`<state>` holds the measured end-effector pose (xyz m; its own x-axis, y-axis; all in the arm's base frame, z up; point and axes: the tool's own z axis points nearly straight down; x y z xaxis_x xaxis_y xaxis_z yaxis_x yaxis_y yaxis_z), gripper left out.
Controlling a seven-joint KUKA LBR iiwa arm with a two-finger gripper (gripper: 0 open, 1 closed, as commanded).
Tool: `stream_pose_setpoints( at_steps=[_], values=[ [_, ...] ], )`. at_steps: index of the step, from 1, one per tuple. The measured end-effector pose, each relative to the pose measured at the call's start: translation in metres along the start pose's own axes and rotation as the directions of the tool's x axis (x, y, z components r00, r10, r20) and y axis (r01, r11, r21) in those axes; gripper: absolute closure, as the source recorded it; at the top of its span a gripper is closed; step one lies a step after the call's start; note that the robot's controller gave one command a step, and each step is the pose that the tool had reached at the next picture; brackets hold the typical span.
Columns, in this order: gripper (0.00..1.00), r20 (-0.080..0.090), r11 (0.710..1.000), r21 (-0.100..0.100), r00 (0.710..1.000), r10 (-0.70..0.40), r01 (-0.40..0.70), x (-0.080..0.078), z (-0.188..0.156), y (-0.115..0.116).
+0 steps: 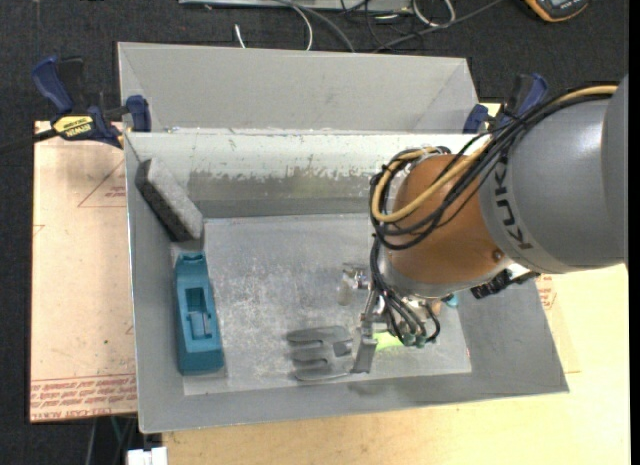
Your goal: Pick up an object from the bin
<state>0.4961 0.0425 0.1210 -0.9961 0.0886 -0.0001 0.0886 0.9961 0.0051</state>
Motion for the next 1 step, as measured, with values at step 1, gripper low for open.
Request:
stream_pose_setpoints(
  at_steps=[1],
  values=[
    [0.00,0.010,0.999,0.002,0.999,-0.039,0.039,0.0052,0.0518,-0.0345]
  ],
)
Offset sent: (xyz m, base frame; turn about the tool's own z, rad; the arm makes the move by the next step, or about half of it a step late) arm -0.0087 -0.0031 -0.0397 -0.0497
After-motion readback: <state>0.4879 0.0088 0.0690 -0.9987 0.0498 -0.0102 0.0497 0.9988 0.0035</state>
